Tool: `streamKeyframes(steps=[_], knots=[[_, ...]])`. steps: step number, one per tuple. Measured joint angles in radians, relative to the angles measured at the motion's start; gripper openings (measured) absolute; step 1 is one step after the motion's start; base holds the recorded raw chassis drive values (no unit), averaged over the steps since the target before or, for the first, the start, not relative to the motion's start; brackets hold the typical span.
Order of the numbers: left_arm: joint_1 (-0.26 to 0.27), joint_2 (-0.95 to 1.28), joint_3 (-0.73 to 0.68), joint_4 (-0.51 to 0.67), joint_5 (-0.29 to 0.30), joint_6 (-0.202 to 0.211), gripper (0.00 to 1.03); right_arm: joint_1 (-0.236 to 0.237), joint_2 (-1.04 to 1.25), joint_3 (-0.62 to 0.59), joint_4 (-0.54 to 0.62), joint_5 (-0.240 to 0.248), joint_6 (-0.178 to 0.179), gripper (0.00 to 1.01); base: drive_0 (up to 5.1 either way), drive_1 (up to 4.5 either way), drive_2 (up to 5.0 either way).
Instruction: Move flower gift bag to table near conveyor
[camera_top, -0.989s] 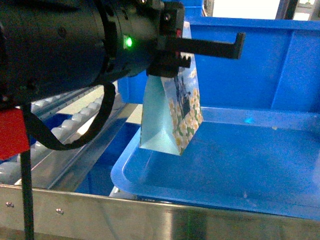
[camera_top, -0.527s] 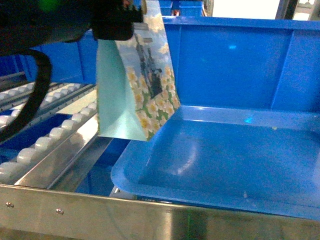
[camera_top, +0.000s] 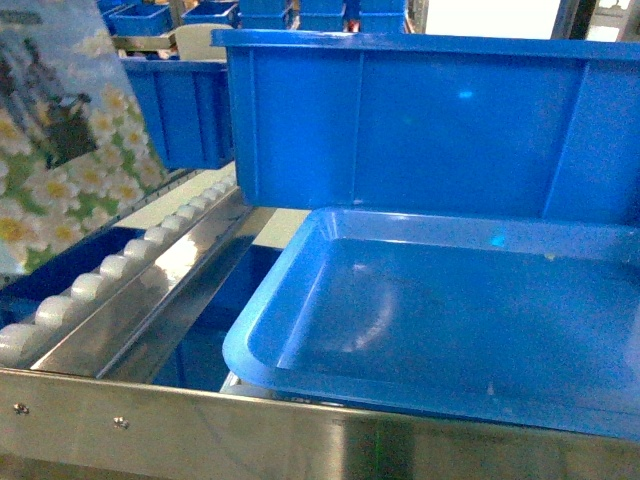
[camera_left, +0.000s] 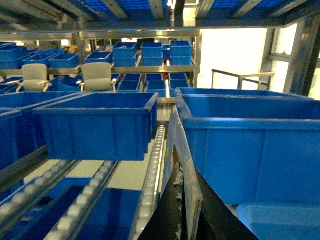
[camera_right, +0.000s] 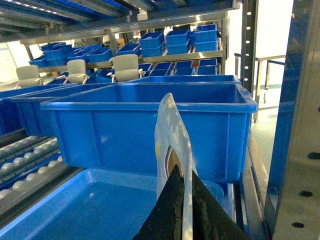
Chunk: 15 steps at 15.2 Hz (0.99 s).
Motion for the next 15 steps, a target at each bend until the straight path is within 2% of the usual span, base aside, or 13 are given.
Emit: streamKeyframes(steps=[2, 11, 15], knots=[[0.03, -0.061, -0.068, -0.037, 0.005, 0.015, 0.02, 0.0, 0.0, 0.0, 0.0, 0.0, 0.0, 0.02, 0.0, 0.0, 0.0], [0.028, -0.065, -0.069, -0.029, 0.01, 0.023, 0.02, 0.0, -0.001, 0.0, 0.002, 0.0, 0.0, 0.02, 0.0, 0.0, 0.0], [0.029, -0.066, -0.068, -0.029, 0.008, 0.023, 0.02, 0.0, -0.001, 0.0, 0.001, -0.001, 0.0, 0.02, -4.9, 1.43, 3.3]])
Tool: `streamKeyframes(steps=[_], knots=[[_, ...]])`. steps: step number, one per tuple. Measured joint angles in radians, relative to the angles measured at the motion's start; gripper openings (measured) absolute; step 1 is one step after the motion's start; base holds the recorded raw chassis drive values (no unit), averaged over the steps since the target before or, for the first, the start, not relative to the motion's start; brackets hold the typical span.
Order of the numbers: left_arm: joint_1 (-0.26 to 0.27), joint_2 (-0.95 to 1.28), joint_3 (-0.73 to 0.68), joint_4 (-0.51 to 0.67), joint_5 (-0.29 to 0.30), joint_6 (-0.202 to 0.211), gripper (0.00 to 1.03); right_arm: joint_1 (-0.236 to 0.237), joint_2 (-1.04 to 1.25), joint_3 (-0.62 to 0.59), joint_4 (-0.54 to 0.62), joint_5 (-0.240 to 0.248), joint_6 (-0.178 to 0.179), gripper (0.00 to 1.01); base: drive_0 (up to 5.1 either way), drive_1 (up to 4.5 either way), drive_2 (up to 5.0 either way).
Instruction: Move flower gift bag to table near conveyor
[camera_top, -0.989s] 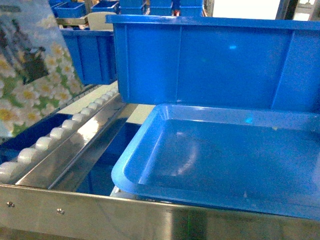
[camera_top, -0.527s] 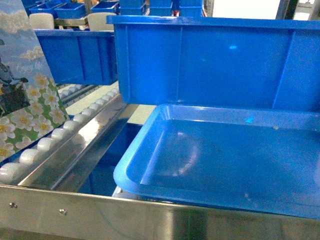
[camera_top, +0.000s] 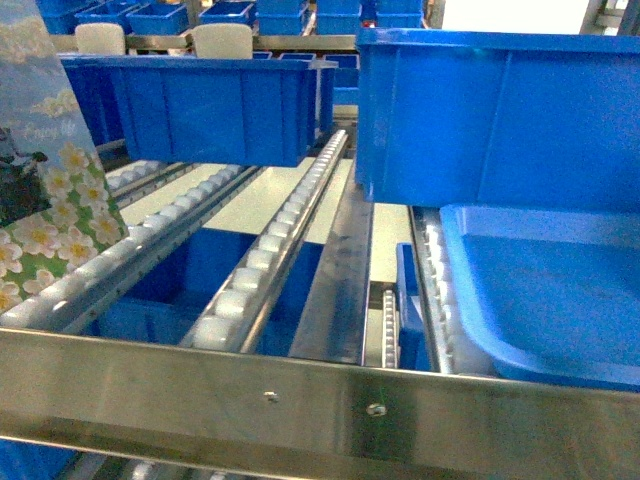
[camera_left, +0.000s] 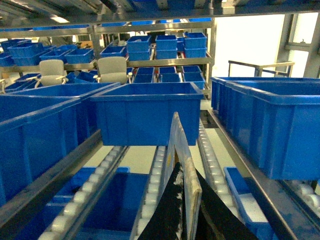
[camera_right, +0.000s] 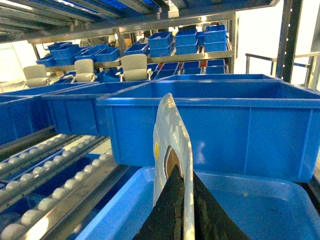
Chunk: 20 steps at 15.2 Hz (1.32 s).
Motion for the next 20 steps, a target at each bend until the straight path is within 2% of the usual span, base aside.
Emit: streamKeyframes(steps=[20], knots=[[0.001, -0.002, 0.0, 0.0, 0.0, 0.0, 0.02, 0.0, 0.002, 0.0, -0.002, 0.0, 0.0, 0.02, -4.8, 1.33, 3.5]])
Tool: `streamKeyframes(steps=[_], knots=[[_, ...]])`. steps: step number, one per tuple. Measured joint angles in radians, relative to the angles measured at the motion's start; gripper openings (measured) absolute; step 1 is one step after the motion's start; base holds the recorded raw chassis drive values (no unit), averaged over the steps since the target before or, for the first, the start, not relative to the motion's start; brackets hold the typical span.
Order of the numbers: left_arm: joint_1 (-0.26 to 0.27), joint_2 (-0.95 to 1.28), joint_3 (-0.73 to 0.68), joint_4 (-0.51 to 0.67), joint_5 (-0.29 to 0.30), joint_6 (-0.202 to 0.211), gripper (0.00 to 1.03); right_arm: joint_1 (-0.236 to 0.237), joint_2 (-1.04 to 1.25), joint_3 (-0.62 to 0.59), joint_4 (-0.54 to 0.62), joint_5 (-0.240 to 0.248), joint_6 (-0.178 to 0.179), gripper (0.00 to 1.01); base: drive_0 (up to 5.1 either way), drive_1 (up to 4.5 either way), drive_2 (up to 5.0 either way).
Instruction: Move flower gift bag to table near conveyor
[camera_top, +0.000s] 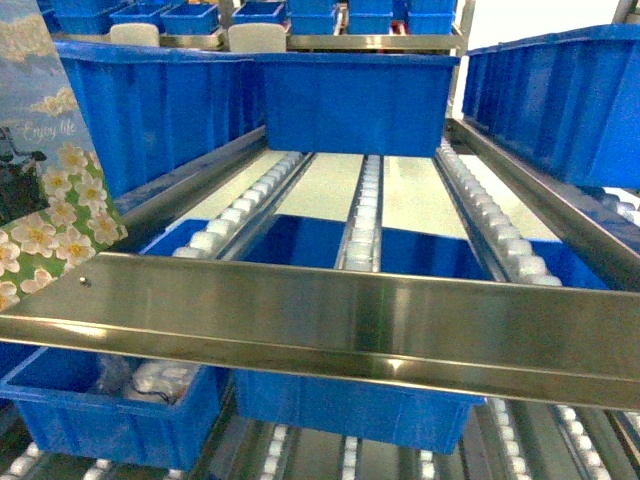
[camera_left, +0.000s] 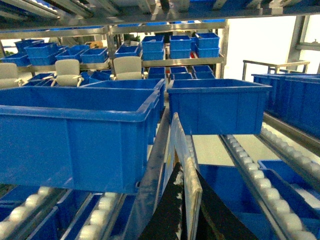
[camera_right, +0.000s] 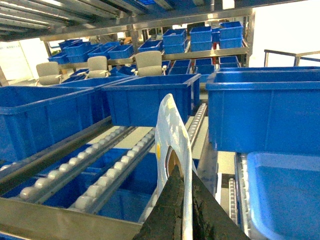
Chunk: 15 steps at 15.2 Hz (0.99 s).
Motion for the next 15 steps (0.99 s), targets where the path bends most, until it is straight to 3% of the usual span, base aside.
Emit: streamKeyframes(steps=[15], knots=[[0.0, 0.001, 0.0, -0.002, 0.0, 0.0, 0.02, 0.0, -0.001, -0.001, 0.002, 0.0, 0.0, 0.02, -4.7, 0.96, 3.7]])
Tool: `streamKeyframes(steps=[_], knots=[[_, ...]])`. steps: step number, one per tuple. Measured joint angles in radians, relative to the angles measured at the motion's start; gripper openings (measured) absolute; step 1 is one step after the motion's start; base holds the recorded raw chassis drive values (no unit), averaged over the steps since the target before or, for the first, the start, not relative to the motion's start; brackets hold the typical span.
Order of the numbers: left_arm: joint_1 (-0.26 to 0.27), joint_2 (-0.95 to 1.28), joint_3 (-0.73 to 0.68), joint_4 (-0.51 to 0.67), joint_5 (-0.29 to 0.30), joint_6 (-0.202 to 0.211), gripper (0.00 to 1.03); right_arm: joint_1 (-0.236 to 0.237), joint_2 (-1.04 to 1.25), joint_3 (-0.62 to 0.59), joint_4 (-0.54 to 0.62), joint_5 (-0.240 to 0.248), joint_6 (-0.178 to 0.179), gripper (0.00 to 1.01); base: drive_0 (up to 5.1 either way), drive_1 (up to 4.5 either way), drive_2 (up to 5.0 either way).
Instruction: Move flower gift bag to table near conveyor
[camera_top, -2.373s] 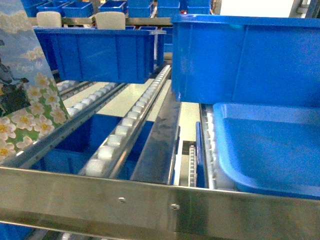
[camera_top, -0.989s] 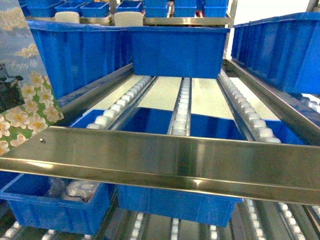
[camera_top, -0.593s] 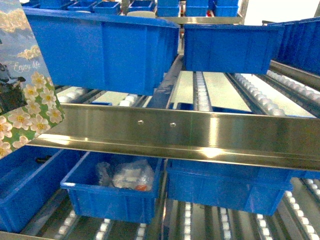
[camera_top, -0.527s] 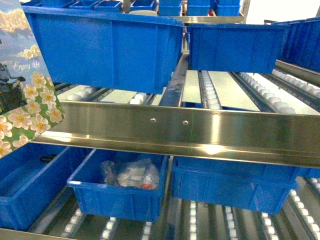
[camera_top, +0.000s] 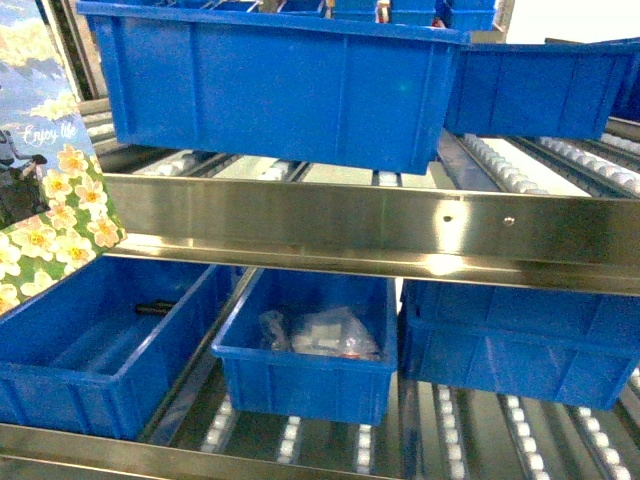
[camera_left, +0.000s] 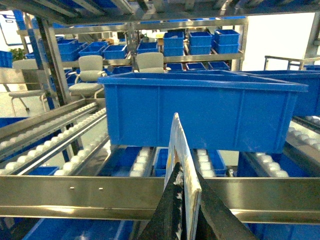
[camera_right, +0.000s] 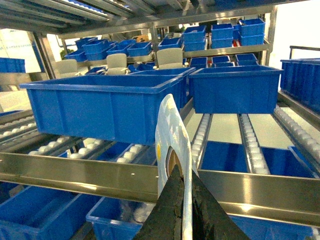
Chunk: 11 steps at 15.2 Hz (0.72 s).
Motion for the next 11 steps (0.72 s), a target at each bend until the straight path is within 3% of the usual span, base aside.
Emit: streamKeyframes(steps=[3, 11], knots=[[0.0, 0.0, 0.0, 0.001, 0.0, 0.0, 0.02, 0.0, 0.001, 0.0, -0.001, 0.0, 0.0, 0.02, -4.7, 0.93, 3.8], [-0.001, -0.002, 0.0, 0.002, 0.0, 0.0, 0.02, 0.0, 0.001, 0.0, -0.001, 0.0, 0.0, 0.02, -4.9, 2.52, 2.5]])
